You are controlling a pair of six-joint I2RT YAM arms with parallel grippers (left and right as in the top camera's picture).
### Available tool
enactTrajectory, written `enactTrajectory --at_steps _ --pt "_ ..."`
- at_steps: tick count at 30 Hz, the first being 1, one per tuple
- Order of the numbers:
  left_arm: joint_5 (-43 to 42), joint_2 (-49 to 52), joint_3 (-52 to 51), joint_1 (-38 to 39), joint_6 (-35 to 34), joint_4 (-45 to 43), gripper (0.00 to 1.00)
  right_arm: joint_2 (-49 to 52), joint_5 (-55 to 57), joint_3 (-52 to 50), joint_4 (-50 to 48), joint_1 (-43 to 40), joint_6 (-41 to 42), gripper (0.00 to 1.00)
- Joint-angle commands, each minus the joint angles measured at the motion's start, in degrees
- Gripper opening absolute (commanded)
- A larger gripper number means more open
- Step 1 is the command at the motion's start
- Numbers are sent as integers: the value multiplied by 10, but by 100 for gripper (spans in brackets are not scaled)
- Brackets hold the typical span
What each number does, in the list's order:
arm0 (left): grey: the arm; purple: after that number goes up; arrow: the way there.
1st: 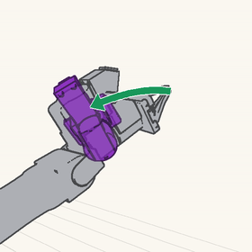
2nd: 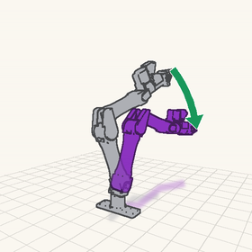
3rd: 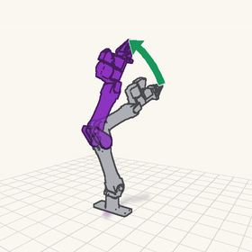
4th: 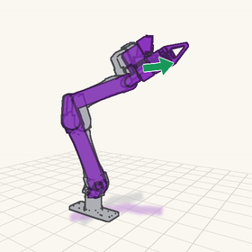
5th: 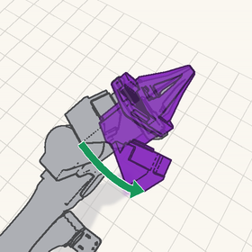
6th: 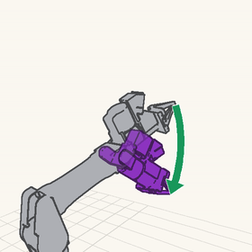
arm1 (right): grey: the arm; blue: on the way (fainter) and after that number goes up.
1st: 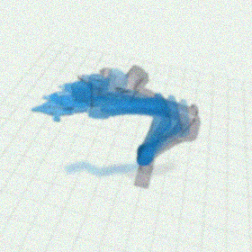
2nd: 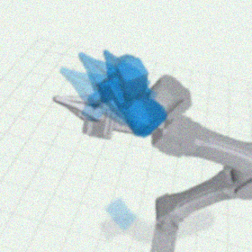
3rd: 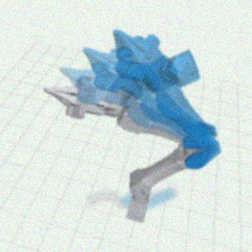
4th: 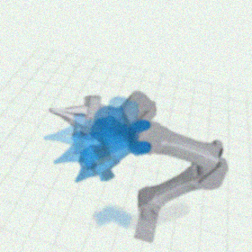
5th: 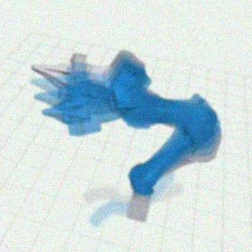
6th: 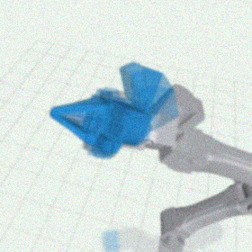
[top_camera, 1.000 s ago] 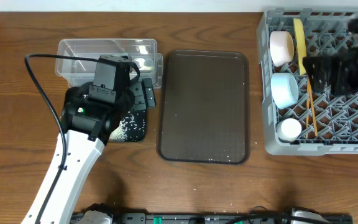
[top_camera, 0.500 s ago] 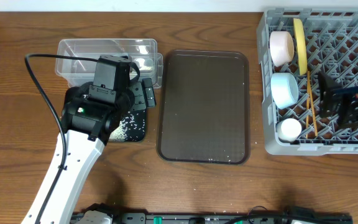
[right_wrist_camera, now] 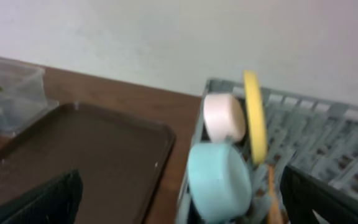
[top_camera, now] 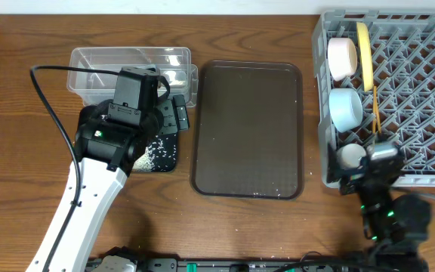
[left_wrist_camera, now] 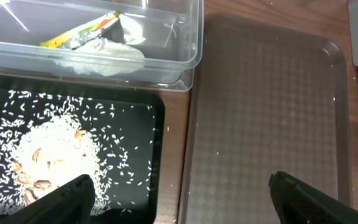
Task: Sort waste into correct bins and load items into the dishwasher rack
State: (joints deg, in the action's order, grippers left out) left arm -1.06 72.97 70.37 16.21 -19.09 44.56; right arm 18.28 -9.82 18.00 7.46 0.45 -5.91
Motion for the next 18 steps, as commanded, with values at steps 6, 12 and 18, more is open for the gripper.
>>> enactTrajectory --at_steps 6,12,18 --pt "7 1 0 -2 1 0 92 -139 45 -155 -43 23 61 99" --pt "7 1 0 -2 1 0 92 -180 48 -177 -48 29 61 99" --pt "7 1 0 -2 1 0 92 -179 49 -177 -36 30 61 99"
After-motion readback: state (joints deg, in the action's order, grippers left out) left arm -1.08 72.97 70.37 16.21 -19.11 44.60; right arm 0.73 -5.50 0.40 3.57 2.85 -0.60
